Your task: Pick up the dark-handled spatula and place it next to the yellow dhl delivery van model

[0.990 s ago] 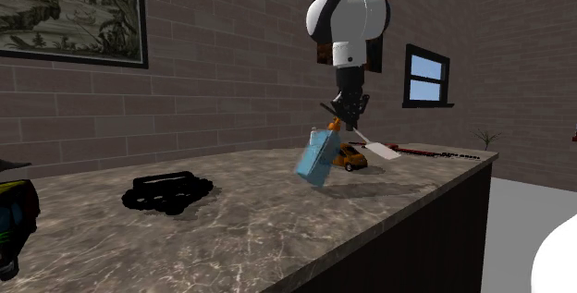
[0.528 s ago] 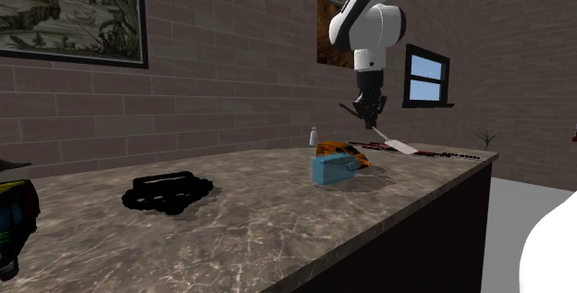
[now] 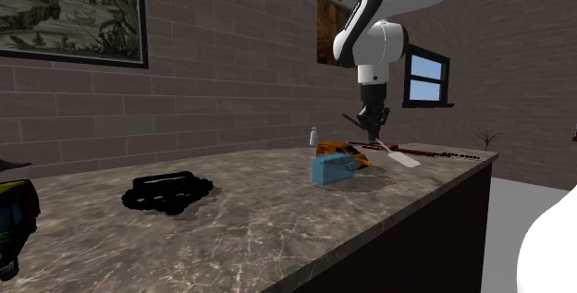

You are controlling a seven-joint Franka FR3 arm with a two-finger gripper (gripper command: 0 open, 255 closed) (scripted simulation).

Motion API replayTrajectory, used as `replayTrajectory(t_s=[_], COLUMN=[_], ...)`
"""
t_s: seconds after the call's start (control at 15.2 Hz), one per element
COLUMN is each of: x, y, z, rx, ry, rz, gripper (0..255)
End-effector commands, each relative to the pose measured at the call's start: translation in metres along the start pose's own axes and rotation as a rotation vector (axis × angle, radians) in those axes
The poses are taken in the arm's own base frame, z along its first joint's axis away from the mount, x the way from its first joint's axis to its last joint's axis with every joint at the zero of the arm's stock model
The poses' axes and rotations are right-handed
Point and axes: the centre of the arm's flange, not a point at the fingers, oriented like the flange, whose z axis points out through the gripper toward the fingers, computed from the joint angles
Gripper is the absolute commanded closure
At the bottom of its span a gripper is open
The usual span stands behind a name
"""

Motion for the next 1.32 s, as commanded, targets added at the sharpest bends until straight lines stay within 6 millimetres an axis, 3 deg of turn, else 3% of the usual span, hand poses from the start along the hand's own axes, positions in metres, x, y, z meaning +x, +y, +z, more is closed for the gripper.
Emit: replayTrajectory(t_s=[0.0,1.25], x=[0.0,-0.005], y=[-0.002,-0.015], z=[0.009,0.109], rx=[0.0,0.0], ry=[0.001,0.001], rz=[0.0,0.0], gripper=[255,255])
